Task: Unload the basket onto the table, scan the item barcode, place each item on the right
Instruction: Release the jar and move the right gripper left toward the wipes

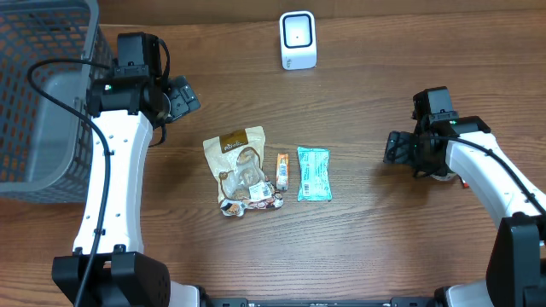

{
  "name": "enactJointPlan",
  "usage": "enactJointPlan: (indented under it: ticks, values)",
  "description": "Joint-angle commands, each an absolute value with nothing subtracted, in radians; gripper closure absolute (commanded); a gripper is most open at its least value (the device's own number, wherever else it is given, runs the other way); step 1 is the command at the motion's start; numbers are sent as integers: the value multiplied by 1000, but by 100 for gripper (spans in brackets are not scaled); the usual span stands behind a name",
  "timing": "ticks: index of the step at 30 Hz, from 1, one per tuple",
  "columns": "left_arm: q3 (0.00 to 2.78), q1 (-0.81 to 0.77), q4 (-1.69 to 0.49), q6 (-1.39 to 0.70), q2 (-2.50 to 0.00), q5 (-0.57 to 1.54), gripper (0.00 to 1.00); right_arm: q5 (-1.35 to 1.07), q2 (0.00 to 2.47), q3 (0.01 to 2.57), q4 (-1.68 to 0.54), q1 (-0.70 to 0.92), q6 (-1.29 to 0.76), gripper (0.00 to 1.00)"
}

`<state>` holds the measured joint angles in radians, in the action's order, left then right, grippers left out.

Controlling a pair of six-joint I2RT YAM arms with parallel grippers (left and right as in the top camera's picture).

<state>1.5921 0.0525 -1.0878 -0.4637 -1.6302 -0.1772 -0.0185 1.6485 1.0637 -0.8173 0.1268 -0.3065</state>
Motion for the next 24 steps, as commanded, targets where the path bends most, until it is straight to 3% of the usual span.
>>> enactJointPlan:
  ticks: [1, 9, 24]
  values:
    - [1600, 52, -1088, -460, -1615, -191, 0, -144, 1640, 1053, -796, 130, -319, 14]
    - [1600, 52, -1088, -459, -1615, -191, 0, -234, 1640, 1053, -779, 156, -319, 14]
    - [1600, 52, -1088, -459, -1615, -191, 0, -121, 1641, 1052, -558, 501, -498, 14]
